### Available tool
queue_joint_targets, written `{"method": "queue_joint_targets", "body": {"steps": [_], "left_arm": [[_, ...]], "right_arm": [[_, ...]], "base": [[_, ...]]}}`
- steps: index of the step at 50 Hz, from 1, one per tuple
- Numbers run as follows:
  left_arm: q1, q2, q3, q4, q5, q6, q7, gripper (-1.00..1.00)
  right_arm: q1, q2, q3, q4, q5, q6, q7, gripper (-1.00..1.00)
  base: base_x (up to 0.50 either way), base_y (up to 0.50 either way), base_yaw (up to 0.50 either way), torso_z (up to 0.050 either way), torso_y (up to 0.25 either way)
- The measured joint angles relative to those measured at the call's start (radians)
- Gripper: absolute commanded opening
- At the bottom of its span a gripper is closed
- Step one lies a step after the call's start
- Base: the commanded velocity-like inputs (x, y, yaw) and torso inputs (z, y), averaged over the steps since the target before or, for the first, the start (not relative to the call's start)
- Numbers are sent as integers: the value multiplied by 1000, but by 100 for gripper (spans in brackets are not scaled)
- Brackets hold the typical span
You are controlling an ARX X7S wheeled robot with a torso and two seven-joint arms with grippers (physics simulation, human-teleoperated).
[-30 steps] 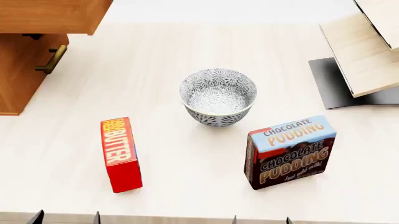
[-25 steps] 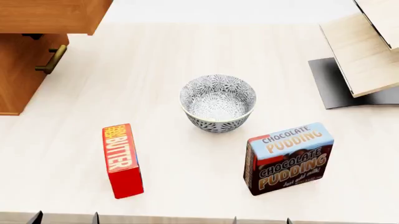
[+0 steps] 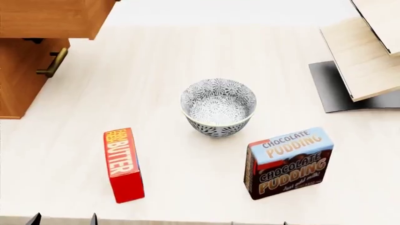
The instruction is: Close the top drawer of the cabinet.
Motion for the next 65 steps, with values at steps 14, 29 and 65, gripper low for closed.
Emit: {"method": "queue_joint_targets", "body": {"steps": [14,29,65], "left_arm": [[-7,-23,22,-6,-21,1,-16,100],[-13,-41,44,-14,-34,12,-34,100],[-32,-69,86,38,-41,-103,-112,100]], "right_arm": [[7,14,-26,7,12,-8,26,100],[18,29,-46,20,31,-13,46,100],[43,61,-74,-26,65,82,115,100]], "base": [[0,0,0,47,0],[0,0,0,47,0],[0,0,0,17,0]]}}
